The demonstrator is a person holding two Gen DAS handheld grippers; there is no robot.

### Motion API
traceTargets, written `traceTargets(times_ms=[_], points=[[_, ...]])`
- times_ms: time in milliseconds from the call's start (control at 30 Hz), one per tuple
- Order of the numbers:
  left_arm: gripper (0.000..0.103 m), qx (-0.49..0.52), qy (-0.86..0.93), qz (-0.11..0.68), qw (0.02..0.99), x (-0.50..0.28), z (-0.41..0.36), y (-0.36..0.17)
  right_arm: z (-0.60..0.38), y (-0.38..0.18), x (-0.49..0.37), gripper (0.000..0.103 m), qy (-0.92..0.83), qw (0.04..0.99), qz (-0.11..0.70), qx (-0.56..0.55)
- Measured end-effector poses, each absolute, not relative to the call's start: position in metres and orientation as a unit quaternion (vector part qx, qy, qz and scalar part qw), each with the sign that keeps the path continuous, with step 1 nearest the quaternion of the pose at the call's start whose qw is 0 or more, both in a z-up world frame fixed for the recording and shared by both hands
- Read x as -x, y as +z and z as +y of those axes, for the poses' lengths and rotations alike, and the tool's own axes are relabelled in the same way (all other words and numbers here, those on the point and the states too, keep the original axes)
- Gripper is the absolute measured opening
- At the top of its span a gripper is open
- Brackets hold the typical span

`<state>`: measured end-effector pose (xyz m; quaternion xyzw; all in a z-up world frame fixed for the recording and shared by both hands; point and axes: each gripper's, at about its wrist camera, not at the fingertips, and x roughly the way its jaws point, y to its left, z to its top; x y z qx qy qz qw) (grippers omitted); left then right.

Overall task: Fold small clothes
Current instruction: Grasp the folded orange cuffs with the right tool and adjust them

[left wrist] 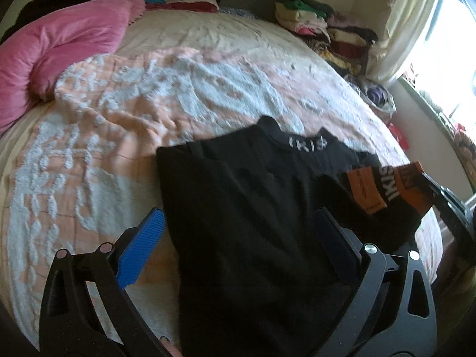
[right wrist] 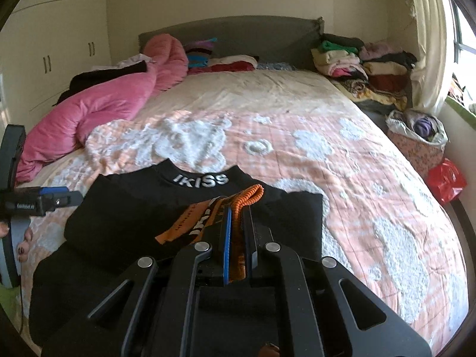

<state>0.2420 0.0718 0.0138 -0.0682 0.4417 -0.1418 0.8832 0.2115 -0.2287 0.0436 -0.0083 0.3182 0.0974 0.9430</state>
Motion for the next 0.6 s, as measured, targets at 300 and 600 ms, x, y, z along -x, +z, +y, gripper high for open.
traceTargets(times_ms=[300, 600], points=[[0.094, 0.043, -0.156, 0.447, 0.88, -0.236, 0.056, 0.006, -0.236, 0.025, -0.217, 0.006, 0.087, 0.932, 0.351, -0.011], [0.092, 0.091, -0.13, 0.429, 0.889, -0.238, 0.088, 0.016, -0.253, -0.001, -0.225, 0.04, 0.073, 0.91, 0.401, -0.068]])
